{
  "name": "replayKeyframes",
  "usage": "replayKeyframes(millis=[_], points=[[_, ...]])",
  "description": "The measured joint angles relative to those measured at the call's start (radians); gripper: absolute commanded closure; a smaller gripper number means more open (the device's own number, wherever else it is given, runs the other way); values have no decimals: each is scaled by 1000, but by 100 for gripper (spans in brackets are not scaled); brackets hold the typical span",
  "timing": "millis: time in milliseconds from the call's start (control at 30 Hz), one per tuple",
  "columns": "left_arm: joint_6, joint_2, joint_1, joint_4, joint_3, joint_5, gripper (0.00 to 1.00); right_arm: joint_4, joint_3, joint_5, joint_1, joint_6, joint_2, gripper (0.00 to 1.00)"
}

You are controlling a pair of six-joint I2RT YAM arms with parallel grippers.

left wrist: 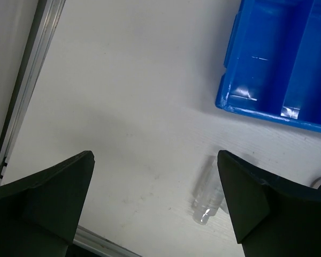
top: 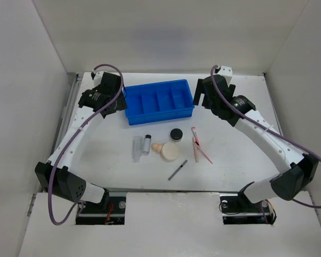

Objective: Organize the makeup

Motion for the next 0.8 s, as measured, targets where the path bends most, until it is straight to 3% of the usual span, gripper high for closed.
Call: replayKeyframes(millis=[367, 633, 733, 800], points=[[10, -96, -49, 32, -49, 45, 1, -54, -3, 27, 0, 33, 4, 0], [27, -160, -266, 48, -163, 115, 1, -93, -34, 45, 0, 79, -18, 0], [-10, -183, -360, 62, -273, 158, 14, -95, -60, 22, 0, 89, -48, 0], [-42, -192, -383, 77, -352, 186, 14, -93, -61, 6, 0, 91, -54, 0]])
